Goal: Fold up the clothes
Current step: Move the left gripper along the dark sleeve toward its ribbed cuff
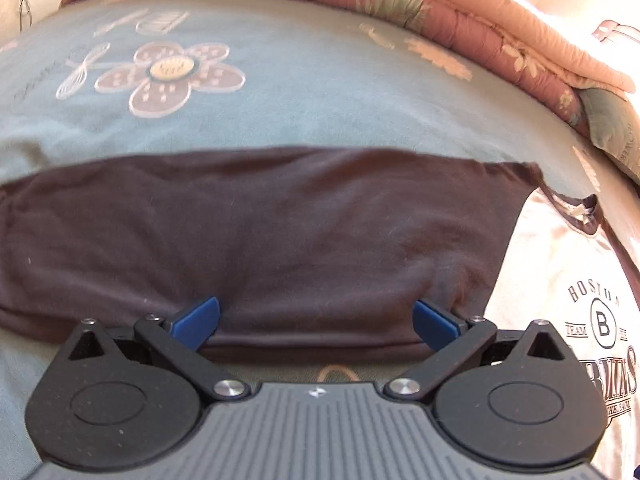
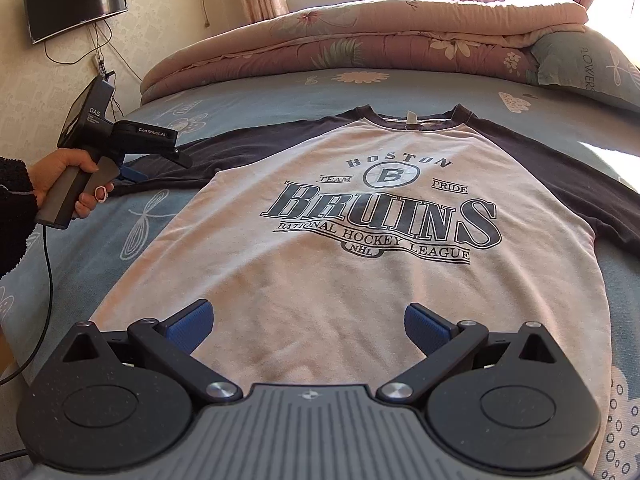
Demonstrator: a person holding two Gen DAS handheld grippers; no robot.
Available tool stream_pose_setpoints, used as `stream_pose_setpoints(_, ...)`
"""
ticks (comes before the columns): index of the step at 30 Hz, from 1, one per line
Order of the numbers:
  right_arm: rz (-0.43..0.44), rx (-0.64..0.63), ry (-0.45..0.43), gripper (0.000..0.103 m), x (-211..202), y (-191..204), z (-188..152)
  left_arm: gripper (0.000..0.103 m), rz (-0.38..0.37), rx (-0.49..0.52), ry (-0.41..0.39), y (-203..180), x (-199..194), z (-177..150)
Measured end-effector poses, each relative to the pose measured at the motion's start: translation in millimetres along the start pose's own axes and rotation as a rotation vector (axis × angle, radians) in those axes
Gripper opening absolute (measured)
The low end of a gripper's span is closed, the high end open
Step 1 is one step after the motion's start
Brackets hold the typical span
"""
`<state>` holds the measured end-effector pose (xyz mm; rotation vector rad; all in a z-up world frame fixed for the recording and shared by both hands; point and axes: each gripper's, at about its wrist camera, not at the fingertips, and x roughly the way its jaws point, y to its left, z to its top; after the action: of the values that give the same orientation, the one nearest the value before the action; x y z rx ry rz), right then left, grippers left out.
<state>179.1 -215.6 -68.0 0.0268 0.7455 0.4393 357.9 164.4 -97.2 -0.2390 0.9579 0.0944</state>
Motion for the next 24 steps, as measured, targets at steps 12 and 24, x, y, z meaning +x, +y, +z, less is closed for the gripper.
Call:
stream_pose_setpoints(12,0.004,-0.003,-0.008,0.103,-1,0,1,0.102,-0.152,0.014,-0.032,-28,-9,13)
stream_pose_setpoints(24,-0.012,0.028,0.056,0.103,-2,-8,1,0.102,-0.056,-0.163,0.009,1,-8,21)
